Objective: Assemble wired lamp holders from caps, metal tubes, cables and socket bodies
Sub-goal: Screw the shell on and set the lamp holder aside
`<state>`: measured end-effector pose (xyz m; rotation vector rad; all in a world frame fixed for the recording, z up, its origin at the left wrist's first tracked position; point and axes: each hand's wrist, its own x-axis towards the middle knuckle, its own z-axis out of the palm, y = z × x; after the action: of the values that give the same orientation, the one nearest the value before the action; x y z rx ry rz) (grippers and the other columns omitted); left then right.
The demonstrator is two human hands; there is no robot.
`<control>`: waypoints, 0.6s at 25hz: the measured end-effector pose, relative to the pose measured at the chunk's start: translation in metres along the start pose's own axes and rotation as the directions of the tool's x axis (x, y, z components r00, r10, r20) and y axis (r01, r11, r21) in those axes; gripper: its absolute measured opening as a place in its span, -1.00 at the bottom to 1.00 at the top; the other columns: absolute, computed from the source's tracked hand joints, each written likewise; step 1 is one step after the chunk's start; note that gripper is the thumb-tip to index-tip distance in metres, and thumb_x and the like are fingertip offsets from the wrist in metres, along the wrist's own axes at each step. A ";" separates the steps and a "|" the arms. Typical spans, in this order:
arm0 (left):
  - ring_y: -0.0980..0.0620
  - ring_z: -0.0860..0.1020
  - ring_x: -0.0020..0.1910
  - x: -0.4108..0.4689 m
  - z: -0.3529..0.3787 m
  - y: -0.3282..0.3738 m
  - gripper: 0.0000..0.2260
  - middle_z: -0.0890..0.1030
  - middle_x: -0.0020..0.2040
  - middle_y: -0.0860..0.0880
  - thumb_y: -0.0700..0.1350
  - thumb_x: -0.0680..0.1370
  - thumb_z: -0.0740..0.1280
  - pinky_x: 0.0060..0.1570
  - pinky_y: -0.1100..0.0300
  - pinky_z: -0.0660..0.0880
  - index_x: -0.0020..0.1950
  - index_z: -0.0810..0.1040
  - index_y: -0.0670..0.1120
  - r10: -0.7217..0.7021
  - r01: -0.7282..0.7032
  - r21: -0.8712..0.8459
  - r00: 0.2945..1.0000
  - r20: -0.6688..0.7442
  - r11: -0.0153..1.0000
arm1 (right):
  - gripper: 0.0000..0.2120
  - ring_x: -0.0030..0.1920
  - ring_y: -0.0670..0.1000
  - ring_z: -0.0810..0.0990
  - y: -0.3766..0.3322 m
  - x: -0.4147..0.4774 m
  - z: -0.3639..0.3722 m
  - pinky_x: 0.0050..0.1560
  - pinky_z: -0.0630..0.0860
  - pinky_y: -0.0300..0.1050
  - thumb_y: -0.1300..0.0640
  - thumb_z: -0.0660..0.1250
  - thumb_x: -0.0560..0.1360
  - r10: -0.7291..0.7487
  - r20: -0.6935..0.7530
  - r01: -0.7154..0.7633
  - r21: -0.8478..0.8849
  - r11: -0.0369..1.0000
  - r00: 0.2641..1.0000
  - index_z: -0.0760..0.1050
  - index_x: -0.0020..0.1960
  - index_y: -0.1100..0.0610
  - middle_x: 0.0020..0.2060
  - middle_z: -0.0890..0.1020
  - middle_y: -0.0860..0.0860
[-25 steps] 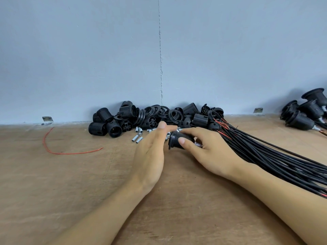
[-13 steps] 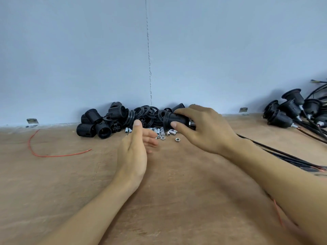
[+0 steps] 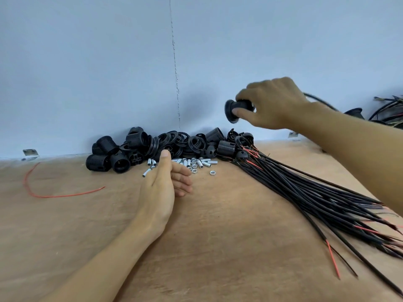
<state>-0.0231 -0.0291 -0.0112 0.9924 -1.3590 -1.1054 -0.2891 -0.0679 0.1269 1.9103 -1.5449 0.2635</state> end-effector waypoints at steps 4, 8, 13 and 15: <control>-0.09 0.67 -0.35 0.000 0.001 0.001 -0.34 0.69 -0.28 -0.19 0.24 0.69 -0.01 -0.29 0.11 0.52 -0.16 0.65 -0.21 -0.007 0.007 0.017 1.000 0.004 1.000 | -0.60 0.07 0.20 0.60 0.007 -0.050 0.064 -0.12 0.36 -0.01 -0.22 0.08 0.62 0.305 0.153 -0.324 0.120 0.938 0.940 0.51 0.22 0.00 0.09 0.60 0.04; -0.09 0.68 -0.35 0.001 0.001 0.001 -0.34 0.69 -0.28 -0.18 0.25 0.69 -0.02 -0.29 0.13 0.51 -0.16 0.65 -0.20 -0.007 0.007 0.034 1.000 0.006 0.999 | -0.60 0.14 0.26 0.56 0.019 -0.085 0.106 -0.02 0.41 0.07 -0.12 0.10 0.64 0.557 0.270 -0.616 0.261 0.743 0.786 0.46 0.27 0.13 0.17 0.56 0.18; -0.13 0.68 -0.33 0.001 0.002 0.001 -0.34 0.69 -0.28 -0.19 0.25 0.69 -0.02 -0.30 0.11 0.50 -0.15 0.65 -0.21 -0.003 0.002 0.029 1.000 0.010 1.000 | -0.57 0.33 0.33 0.39 0.037 -0.094 0.109 0.28 0.35 0.20 -0.02 0.21 0.62 0.707 0.285 -0.762 0.219 0.609 0.647 0.41 0.39 0.21 0.32 0.47 0.27; -0.13 0.68 -0.33 0.001 0.002 0.001 -0.34 0.69 -0.28 -0.19 0.24 0.69 -0.01 -0.30 0.12 0.50 -0.14 0.65 -0.21 -0.003 0.003 0.031 1.000 0.011 1.000 | -0.61 0.34 0.29 0.36 0.035 -0.092 0.104 0.28 0.30 0.17 0.01 0.29 0.57 0.691 0.213 -0.723 0.178 0.668 0.691 0.46 0.35 0.15 0.31 0.46 0.23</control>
<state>-0.0250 -0.0295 -0.0102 1.0125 -1.3880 -1.0963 -0.3731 -0.0597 0.0109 1.4038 -2.4073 0.7157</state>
